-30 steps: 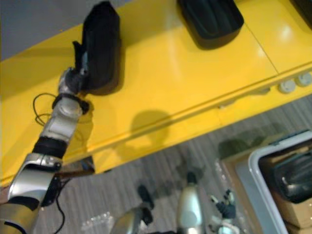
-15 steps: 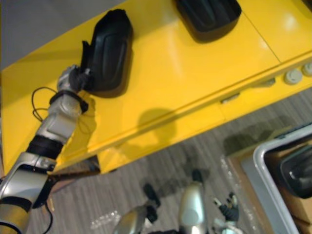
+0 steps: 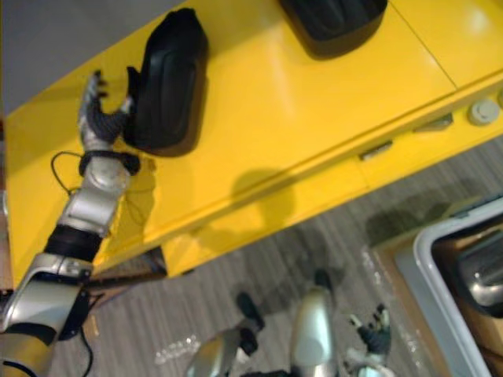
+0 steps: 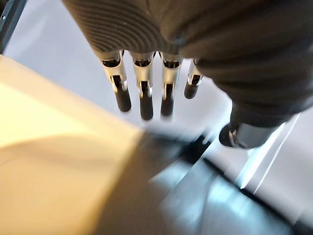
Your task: Walk over and take plastic housings, then place them on the shelf
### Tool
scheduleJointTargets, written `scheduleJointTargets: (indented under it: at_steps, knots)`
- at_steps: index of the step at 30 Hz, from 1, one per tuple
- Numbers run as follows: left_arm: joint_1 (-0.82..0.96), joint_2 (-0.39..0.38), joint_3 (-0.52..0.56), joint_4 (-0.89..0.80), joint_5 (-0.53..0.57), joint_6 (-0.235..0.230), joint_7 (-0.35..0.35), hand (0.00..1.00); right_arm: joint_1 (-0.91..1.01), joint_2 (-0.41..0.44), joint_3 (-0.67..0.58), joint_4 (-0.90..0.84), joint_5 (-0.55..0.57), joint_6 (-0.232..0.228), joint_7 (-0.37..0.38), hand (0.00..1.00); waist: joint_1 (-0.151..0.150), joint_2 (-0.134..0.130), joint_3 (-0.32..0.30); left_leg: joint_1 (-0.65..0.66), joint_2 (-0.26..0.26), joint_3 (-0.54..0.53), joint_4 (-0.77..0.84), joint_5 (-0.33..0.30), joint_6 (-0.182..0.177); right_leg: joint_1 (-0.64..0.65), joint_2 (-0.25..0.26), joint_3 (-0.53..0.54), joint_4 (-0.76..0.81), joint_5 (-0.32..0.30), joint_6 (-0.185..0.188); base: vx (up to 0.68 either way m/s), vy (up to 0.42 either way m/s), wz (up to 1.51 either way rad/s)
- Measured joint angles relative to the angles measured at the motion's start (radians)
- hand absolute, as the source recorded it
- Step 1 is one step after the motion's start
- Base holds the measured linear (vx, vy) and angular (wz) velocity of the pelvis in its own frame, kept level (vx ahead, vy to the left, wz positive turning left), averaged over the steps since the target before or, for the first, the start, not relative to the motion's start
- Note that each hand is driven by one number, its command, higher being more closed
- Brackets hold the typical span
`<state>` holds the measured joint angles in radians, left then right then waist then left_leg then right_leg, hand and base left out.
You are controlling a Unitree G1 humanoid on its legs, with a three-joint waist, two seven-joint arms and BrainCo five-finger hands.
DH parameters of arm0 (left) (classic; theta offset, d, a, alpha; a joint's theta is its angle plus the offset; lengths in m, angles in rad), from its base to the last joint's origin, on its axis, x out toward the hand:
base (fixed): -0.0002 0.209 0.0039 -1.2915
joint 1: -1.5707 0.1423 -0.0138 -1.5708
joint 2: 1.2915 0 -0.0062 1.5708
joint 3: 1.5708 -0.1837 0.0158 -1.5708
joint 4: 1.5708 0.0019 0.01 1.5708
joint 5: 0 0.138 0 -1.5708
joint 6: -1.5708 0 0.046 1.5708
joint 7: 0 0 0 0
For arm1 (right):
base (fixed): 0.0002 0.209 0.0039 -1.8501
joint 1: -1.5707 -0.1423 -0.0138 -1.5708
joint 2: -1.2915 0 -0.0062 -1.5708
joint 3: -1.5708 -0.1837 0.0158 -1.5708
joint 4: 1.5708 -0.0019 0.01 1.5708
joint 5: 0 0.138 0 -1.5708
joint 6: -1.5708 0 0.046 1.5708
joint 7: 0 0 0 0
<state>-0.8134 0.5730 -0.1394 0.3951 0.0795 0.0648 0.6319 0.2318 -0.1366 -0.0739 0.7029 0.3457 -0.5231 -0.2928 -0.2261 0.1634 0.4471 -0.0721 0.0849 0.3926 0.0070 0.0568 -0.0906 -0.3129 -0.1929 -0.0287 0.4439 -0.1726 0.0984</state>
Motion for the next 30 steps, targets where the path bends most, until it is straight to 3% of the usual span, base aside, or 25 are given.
scheduleJointTargets:
  at_steps: [1, 2, 3, 4, 8, 11, 14, 17, 19, 20, 21, 22, 24, 25, 27, 28, 29, 30]
  knots:
    - [0.0, 0.0, 0.014, -0.018, 0.0, -0.02, 0.017, 0.0, 0.0, 0.0, 0.001, -0.008, -0.006, -0.005, -0.008, 0.0, 0.001, 0.0, 0.0, 0.0, 0.0, -0.001, 0.0, 0.0, 0.0, 0.001, 0.0, -0.001, 0.0, 0.0, 0.0, 0.02, -0.014, 0.05]
    - [0.0, 0.008, 0.033, -0.058, -0.001, -0.085, 0.058, 0.0, 0.002, 0.0, 0.01, -0.032, -0.005, -0.019, -0.017, 0.0, 0.005, 0.0, 0.0, 0.002, -0.001, -0.005, 0.0, 0.0, 0.0, 0.006, -0.002, -0.005, 0.0, 0.0, 0.0, 0.02, -0.011, 0.07]
    - [0.0, 0.008, 0.042, -0.076, -0.002, -0.109, 0.067, 0.0, 0.002, -0.001, 0.017, -0.04, -0.004, -0.021, -0.017, 0.0, 0.006, 0.0, 0.0, 0.003, -0.001, -0.01, 0.0, 0.0, 0.0, 0.01, -0.003, -0.01, -0.001, 0.0, 0.0, 0.03, -0.012, 0.23]
    - [0.0, 0.008, 0.048, -0.108, -0.003, -0.175, 0.083, 0.0, 0.005, 0.001, 0.021, -0.06, -0.003, -0.022, -0.02, 0.0, 0.004, 0.003, -0.002, 0.004, 0.0, -0.029, 0.001, 0.0, 0.0, 0.03, -0.005, -0.03, -0.01, 0.0, 0.0, 0.02, -0.006, 0.27]
    - [0.012, 0.013, 0.049, -0.275, -0.036, -0.357, 0.108, 0.0, 0.01, 0.005, 0.036, -0.154, -0.014, -0.047, -0.098, 0.0, 0.025, 0.006, -0.019, 0.019, 0.005, -0.072, -0.003, 0.0, 0.0, 0.095, -0.003, -0.081, -0.059, 0.006, 0.006, 0.03, -0.008, 0.32]
    - [0.047, 0.034, 0.018, -0.377, -0.07, -0.408, 0.057, 0.0, 0.01, 0.004, 0.034, -0.269, -0.043, -0.046, -0.192, 0.0, 0.037, 0.011, -0.076, 0.026, 0.007, -0.085, -0.021, 0.0, 0.0, 0.138, 0.004, -0.105, -0.118, 0.033, 0.013, 0.09, 0.014, 0.16]
    - [0.048, 0.044, -0.073, -0.484, -0.075, -0.416, 0.016, 0.0, 0.032, 0.005, 0.041, -0.481, -0.06, -0.029, -0.236, 0.0, 0.045, -0.006, -0.104, 0.073, 0.006, -0.09, -0.051, 0.0, 0.0, 0.215, 0.014, -0.12, -0.2, 0.064, 0.025, 0.07, 0.039, 0.08]
    - [0.049, 0.04, -0.159, -0.639, -0.077, -0.409, -0.058, 0.0, 0.081, -0.001, 0.089, -0.878, -0.192, 0.025, -0.253, 0.0, 0.044, -0.042, -0.169, 0.082, 0.005, -0.096, -0.072, 0.0, 0.001, 0.255, 0.021, -0.135, -0.272, 0.093, 0.031, 0.07, 0.054, 0.05]
    - [0.049, 0.03, -0.188, -0.685, -0.084, -0.358, -0.091, 0.0, 0.064, -0.021, 0.029, -1.098, -0.469, 0.098, -0.447, 0.0, 0.048, -0.09, -0.199, 0.127, 0.007, -0.086, -0.085, 0.0, 0.001, 0.315, 0.029, -0.136, -0.321, 0.109, 0.036, 0.07, 0.028, -0.08]
    - [0.05, 0.03, -0.186, -0.689, -0.088, -0.346, -0.092, 0.0, 0.056, -0.029, -0.02, -1.131, -0.515, 0.103, -0.497, 0.0, 0.05, -0.101, -0.21, 0.13, 0.006, -0.082, -0.085, -0.001, 0.001, 0.322, 0.029, -0.137, -0.332, 0.114, 0.037, 0.03, 0.02, -0.05]
    - [0.052, 0.031, -0.17, -0.691, -0.114, -0.326, -0.094, 0.0, 0.027, -0.053, -0.138, -1.175, -0.557, 0.101, -0.592, 0.0, 0.053, -0.117, -0.23, 0.133, 0.007, -0.08, -0.085, -0.003, 0.003, 0.334, 0.032, -0.137, -0.354, 0.127, 0.036, 0.02, 0.022, -0.05]
    - [0.058, 0.031, -0.148, -0.691, -0.114, -0.314, -0.094, 0.0, 0.006, -0.069, -0.197, -1.19, -0.563, 0.096, -0.633, 0.0, 0.054, -0.123, -0.235, 0.136, 0.007, -0.079, -0.085, -0.004, 0.003, 0.341, 0.032, -0.137, -0.363, 0.134, 0.039, 0.0, 0.025, -0.09]
    - [0.132, 0.053, 0.004, -0.687, -0.164, -0.295, -0.093, 0.0, -0.078, -0.14, -0.381, -1.226, -0.561, 0.041, -0.726, 0.0, 0.049, -0.134, -0.258, 0.141, 0.006, -0.072, -0.086, -0.006, 0.003, 0.354, 0.034, -0.135, -0.393, 0.154, 0.039, -0.04, 0.025, -0.13]
    - [0.171, 0.059, 0.084, -0.683, -0.187, -0.294, -0.093, 0.0, -0.1, -0.165, -0.426, -1.233, -0.544, 0.009, -0.721, 0.0, 0.05, -0.131, -0.264, 0.141, 0.007, -0.071, -0.086, -0.006, 0.003, 0.358, 0.036, -0.135, -0.402, 0.16, 0.04, -0.06, 0.017, -0.06]
    - [0.264, 0.072, 0.258, -0.658, -0.199, -0.305, -0.086, 0.0, -0.13, -0.205, -0.46, -1.231, -0.455, -0.052, -0.637, 0.0, 0.051, -0.123, -0.273, 0.141, 0.008, -0.077, -0.087, -0.006, 0.003, 0.371, 0.038, -0.142, -0.417, 0.169, 0.039, -0.07, 0.01, 0.05]
    - [0.34, 0.076, 0.361, -0.641, -0.201, -0.317, -0.086, 0.0, -0.149, -0.218, -0.462, -1.225, -0.383, -0.072, -0.548, 0.0, 0.056, -0.116, -0.287, 0.138, 0.009, -0.082, -0.093, -0.006, 0.003, 0.378, 0.038, -0.154, -0.423, 0.172, 0.038, -0.06, 0.008, 0.13]
    - [0.391, 0.075, 0.411, -0.641, -0.201, -0.32, -0.086, 0.0, -0.161, -0.221, -0.452, -1.214, -0.349, -0.073, -0.497, 0.0, 0.062, -0.114, -0.293, 0.14, 0.008, -0.086, -0.093, -0.006, 0.003, 0.387, 0.038, -0.16, -0.429, 0.172, 0.038, -0.06, 0.012, 0.18]
    - [0.497, 0.061, 0.482, -0.643, -0.196, -0.324, -0.082, 0.0, -0.175, -0.224, -0.439, -1.179, -0.308, -0.068, -0.425, 0.0, 0.09, -0.11, -0.321, 0.137, 0.008, -0.093, -0.094, -0.006, 0.003, 0.391, 0.038, -0.167, -0.437, 0.174, 0.038, -0.02, 0.014, 0.26]
